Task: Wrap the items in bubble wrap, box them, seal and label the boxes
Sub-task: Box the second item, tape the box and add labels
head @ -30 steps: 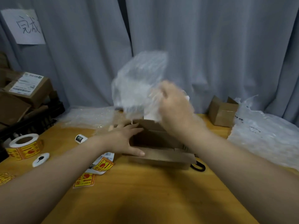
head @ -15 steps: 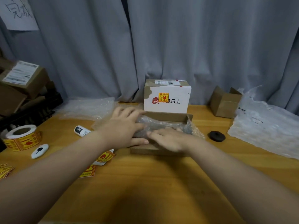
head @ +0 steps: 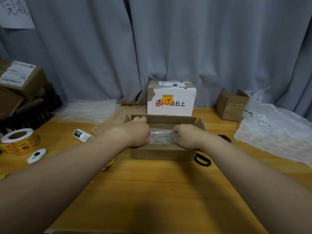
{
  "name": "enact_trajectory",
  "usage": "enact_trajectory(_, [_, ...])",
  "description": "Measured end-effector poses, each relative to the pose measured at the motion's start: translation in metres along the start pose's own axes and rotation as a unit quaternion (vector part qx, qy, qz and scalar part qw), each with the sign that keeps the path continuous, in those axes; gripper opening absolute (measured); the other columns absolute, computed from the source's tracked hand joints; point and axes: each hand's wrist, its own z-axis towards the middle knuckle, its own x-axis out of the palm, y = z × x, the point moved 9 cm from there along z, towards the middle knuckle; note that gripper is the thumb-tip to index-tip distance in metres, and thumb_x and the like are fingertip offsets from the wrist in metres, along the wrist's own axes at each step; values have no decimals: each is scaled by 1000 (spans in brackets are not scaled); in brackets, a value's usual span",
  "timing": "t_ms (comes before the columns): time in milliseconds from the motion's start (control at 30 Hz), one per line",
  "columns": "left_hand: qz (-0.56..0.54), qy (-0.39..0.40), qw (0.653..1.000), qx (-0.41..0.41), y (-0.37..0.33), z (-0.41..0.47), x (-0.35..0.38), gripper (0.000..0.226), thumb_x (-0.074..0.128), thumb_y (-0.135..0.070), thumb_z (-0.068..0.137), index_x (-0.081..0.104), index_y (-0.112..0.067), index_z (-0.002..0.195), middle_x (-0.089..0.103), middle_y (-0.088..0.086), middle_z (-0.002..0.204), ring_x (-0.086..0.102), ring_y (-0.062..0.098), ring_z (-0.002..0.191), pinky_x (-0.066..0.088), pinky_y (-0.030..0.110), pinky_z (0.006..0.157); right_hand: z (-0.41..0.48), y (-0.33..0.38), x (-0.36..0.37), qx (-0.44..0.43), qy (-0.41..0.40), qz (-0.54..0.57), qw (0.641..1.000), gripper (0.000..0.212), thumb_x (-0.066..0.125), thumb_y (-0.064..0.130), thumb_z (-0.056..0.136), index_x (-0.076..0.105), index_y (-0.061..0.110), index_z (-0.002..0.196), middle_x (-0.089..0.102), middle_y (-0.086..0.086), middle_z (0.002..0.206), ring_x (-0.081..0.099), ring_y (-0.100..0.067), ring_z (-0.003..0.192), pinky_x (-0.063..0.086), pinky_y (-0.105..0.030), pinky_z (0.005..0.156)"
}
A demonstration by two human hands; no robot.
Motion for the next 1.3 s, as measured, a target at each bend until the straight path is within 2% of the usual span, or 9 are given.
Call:
enact_trajectory(67, [-49,22,999,0,-3,-4,4,47,33,-42,101,62,-8,114,50,13,122,50,21,98,42,35,93,3,-2,7,-10,16,47,999,33,42,33,100,52,12,123,56,-7,122,53,-25,111,42,-30,86])
enact_trajectory(233, [-101,86,990,44,-23,-17,23,69,8,-68,88,24,-36,147,31,-1,153,26,23,141,17,38,112,-10,7,5,-53,-24,-126,990,54,19,50,100,59,25,127,42,-7,139,33,-26,128,26,-43,108])
enact_trajectory(400, [-83,102,991,-2,-10,-5,30,104,-11,-83,64,33,-35,145,28,0,154,13,26,143,6,48,113,-21,7,18,-39,85,-85,992,67,4,57,98,44,26,142,39,-6,149,31,-23,138,17,-38,113])
enact_trajectory(500, [-65,-28,997,-18,-8,1,12,67,13,-64,92,52,-27,133,37,5,136,28,24,128,22,39,105,-16,8,17,-33,75,-61,995,60,8,54,100,36,27,146,34,-4,153,27,-22,141,15,-37,114])
enact_trajectory(600, [-73,-194,978,21,-20,-8,-13,41,29,-38,99,62,-20,114,41,0,107,41,21,108,33,35,87,-9,8,13,-45,-34,-59,997,39,19,42,102,45,17,119,57,-13,128,50,-27,115,29,-36,97])
enact_trajectory(700, [-176,-113,978,-3,-22,-7,2,43,22,-32,101,59,-16,115,58,11,119,50,27,113,37,39,94,-4,7,14,-40,-88,-23,995,30,21,42,102,37,17,108,63,-13,111,54,-28,96,33,-36,81])
enact_trajectory(867, [-216,-1,975,-46,-13,6,18,51,12,-34,102,51,-15,129,42,13,145,39,27,129,27,38,108,14,8,21,-17,-17,-35,999,55,12,47,99,52,23,128,54,-7,134,48,-27,121,35,-41,88])
enact_trajectory(1067, [-28,40,996,-75,-16,10,7,50,17,-45,99,53,-24,127,40,10,135,29,30,128,21,47,103,12,11,4,-29,-119,-67,990,49,23,42,99,59,24,129,44,-8,118,36,-27,123,22,-44,104])
enact_trajectory(1300, [-58,-254,964,46,-74,7,-75,31,42,-31,92,68,-23,107,54,5,108,48,26,103,40,38,87,-38,-20,-62,-124,-367,-8,922,22,48,24,90,62,20,107,53,-1,106,47,-23,105,25,-34,88])
